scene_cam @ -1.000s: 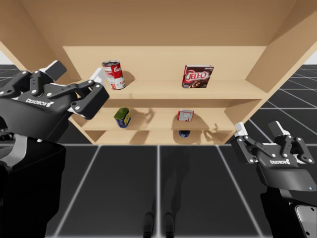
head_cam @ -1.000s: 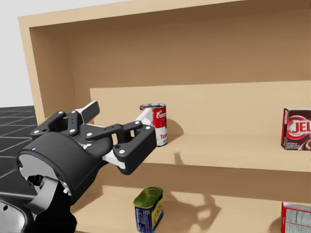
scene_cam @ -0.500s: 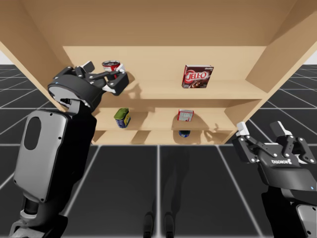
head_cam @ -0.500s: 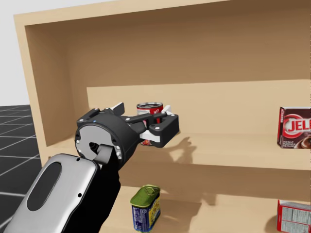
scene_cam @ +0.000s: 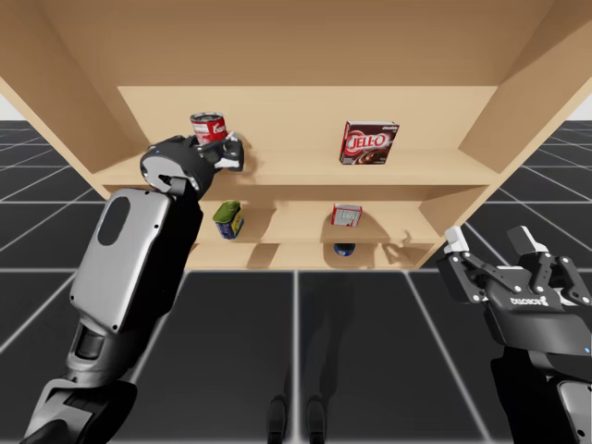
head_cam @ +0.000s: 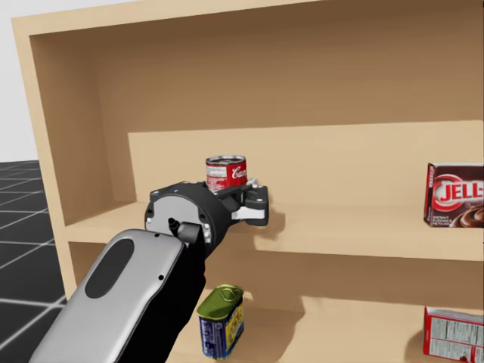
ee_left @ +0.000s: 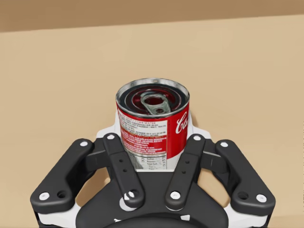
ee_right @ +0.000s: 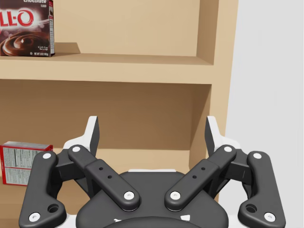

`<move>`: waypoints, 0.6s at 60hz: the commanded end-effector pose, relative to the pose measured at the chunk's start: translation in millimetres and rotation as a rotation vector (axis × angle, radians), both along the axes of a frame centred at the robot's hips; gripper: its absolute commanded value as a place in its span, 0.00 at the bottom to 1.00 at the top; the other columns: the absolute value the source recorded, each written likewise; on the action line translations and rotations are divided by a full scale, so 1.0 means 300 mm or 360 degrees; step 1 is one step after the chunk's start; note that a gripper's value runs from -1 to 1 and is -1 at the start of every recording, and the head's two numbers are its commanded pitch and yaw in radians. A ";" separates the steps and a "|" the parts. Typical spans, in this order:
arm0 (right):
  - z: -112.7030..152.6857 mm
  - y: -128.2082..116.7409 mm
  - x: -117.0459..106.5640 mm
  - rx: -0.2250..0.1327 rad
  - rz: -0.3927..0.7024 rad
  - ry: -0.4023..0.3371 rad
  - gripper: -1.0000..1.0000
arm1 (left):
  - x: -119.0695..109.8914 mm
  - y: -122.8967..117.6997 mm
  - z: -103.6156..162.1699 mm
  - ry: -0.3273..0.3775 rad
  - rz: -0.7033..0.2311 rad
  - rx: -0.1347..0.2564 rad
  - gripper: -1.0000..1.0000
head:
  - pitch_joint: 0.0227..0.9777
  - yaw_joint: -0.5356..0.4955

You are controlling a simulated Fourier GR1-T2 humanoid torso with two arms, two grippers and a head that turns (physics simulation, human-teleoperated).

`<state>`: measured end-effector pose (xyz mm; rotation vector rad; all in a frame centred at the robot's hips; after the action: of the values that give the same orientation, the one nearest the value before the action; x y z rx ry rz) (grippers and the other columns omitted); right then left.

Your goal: Retrieve the soup can from the shelves.

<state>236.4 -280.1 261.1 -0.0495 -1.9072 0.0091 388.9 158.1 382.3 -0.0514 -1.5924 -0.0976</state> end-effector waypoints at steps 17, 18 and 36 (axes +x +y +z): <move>-0.001 -0.003 0.001 0.0005 0.0000 0.0004 0.00 | -0.101 0.012 0.048 -0.0147 -0.0052 0.0033 1.00 | 0.24 0.75; -0.001 -0.002 0.001 0.0005 0.0000 0.0004 0.00 | -0.108 0.014 0.049 -0.0152 -0.0052 0.0040 1.00 | 0.24 0.75; -0.005 0.002 0.003 0.0002 0.0000 0.0009 0.00 | -0.353 0.057 0.036 -0.0237 -0.0096 0.0163 1.00 | 0.25 0.75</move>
<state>237.1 -279.6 260.0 -0.0477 -1.9021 0.0090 316.1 182.4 381.5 0.0331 -1.7497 -0.0948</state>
